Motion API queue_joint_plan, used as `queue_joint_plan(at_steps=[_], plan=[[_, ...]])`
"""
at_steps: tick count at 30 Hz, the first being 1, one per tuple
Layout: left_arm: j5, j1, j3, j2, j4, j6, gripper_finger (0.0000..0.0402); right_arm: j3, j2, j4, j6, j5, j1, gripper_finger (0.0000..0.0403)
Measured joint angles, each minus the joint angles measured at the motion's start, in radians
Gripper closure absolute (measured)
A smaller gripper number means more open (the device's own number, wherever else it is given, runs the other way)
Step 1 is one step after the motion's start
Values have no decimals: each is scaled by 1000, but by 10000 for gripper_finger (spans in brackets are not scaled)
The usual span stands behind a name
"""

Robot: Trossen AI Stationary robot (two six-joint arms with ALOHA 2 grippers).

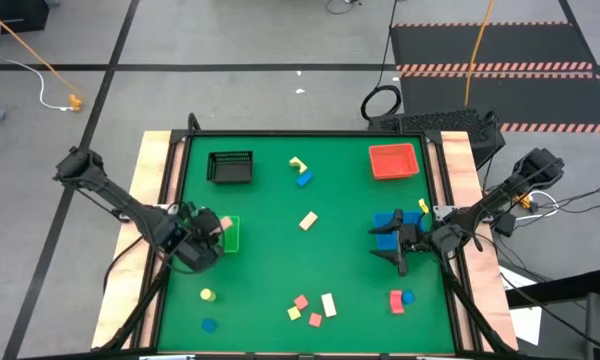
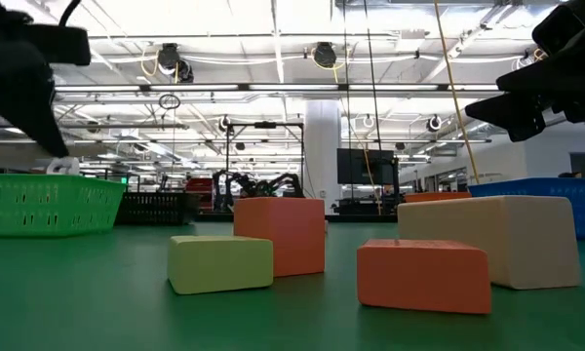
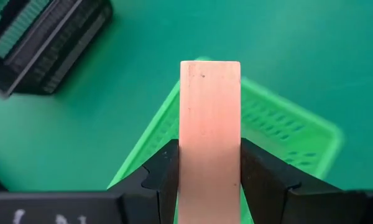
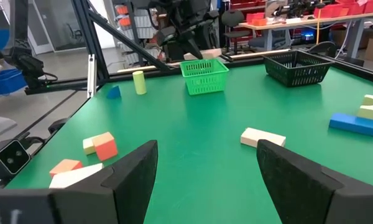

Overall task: Sort & place blocks by color
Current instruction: Put the light brown block into the green bin, then put the yellow green block into the black bin

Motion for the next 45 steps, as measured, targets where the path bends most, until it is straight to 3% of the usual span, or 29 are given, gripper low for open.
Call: queue_joint_plan(at_steps=[7,16,20,23,29,36,40,45], plan=[[19,1,-82,0,19,-125,253,0,0,0,0,0,0,135],[20,1,-82,0,36,-143,177,0,0,0,0,0,0,135],[23,-18,-44,-3,38,-110,163,0,0,0,0,0,0,135],[-30,-68,15,-3,48,-77,163,0,0,0,0,0,0,135],[-139,-201,48,6,266,-36,168,0,0,0,0,0,0,135],[-154,-297,48,126,456,-179,148,0,0,0,0,0,0,135],[-99,-332,103,215,403,-297,133,0,0,0,0,0,0,135],[-8,-370,270,353,186,-417,112,0,0,0,0,0,0,135]])
